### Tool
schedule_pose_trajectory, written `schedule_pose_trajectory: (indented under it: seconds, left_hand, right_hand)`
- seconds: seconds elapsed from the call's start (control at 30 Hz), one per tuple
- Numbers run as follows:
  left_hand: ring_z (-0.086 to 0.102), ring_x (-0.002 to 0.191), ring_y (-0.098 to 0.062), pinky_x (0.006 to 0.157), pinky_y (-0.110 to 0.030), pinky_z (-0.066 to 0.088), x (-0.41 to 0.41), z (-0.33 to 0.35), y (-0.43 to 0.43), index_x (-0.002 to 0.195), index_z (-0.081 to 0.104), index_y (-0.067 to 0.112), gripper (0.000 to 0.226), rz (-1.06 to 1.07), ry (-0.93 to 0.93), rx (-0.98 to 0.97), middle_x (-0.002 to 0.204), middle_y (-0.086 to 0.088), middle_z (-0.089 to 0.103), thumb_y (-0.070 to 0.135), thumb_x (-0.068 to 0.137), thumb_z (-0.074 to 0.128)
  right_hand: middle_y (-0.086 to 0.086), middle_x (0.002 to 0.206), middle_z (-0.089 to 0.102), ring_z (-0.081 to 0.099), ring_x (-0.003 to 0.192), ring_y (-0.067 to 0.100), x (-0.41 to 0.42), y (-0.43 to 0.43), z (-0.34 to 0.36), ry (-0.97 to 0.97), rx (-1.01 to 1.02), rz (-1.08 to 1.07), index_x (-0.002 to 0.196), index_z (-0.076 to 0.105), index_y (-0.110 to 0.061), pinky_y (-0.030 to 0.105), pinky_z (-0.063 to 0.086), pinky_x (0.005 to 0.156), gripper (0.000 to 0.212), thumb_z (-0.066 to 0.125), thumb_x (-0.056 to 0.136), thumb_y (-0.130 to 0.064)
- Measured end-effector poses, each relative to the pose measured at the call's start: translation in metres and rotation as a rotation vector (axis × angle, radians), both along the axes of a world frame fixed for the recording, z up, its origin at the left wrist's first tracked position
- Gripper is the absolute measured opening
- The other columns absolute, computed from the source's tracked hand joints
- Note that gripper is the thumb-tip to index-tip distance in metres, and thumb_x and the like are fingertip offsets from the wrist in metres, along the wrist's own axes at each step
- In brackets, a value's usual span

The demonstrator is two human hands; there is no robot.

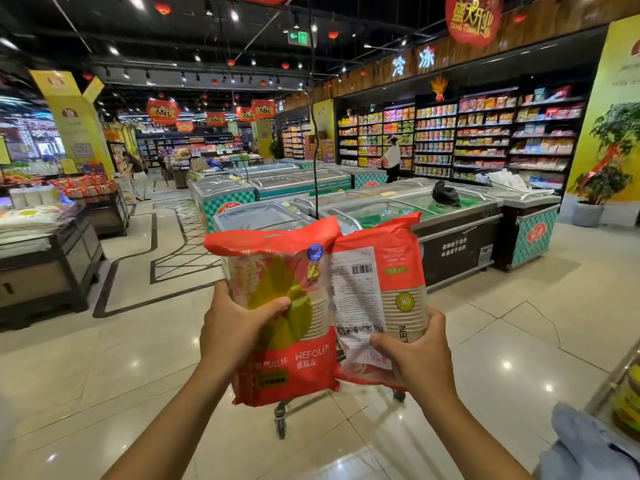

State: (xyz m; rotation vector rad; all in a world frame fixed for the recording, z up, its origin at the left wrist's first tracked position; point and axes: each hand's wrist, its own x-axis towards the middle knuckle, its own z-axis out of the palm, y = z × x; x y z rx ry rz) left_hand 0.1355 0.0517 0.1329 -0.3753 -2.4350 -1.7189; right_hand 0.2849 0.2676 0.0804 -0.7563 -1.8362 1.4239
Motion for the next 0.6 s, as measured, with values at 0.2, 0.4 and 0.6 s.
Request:
schedule_pose_trajectory:
  seconds: [0.2,0.4,0.6]
  left_hand:
    - [0.069,0.102,-0.02,0.087,-0.053,0.061,-0.093,-0.014,0.025,0.12,0.049,0.038,0.101,-0.004,-0.029,0.01,0.115,0.012,0.067,0.084,0.036,0.082]
    - [0.069,0.101,-0.02,0.088,-0.054,0.061,-0.19,-0.018,0.036,0.118,0.048,0.037,0.099,0.021,-0.057,0.04,0.113,0.011,0.066,0.082,0.036,0.082]
    - [0.07,0.101,-0.024,0.088,-0.055,0.06,-0.27,-0.025,0.049,0.11,0.049,0.038,0.095,0.043,-0.073,0.042,0.112,0.008,0.068,0.084,0.033,0.083]
  right_hand:
    - [-0.008,0.104,0.066,0.069,0.091,0.02,-0.082,0.034,-0.005,-0.019,-0.015,-0.002,0.119,0.043,-0.031,0.05,0.063,0.072,0.075,0.094,0.064,-0.023]
    - [-0.008,0.101,0.066,0.069,0.09,0.02,-0.173,0.063,0.0,-0.02,0.001,-0.046,0.116,0.044,-0.029,0.053,0.059,0.085,0.072,0.094,0.065,-0.021]
    - [-0.006,0.102,0.066,0.069,0.091,0.02,-0.237,0.086,-0.005,0.008,-0.022,-0.06,0.117,0.044,-0.027,0.052,0.06,0.085,0.07,0.093,0.067,-0.018]
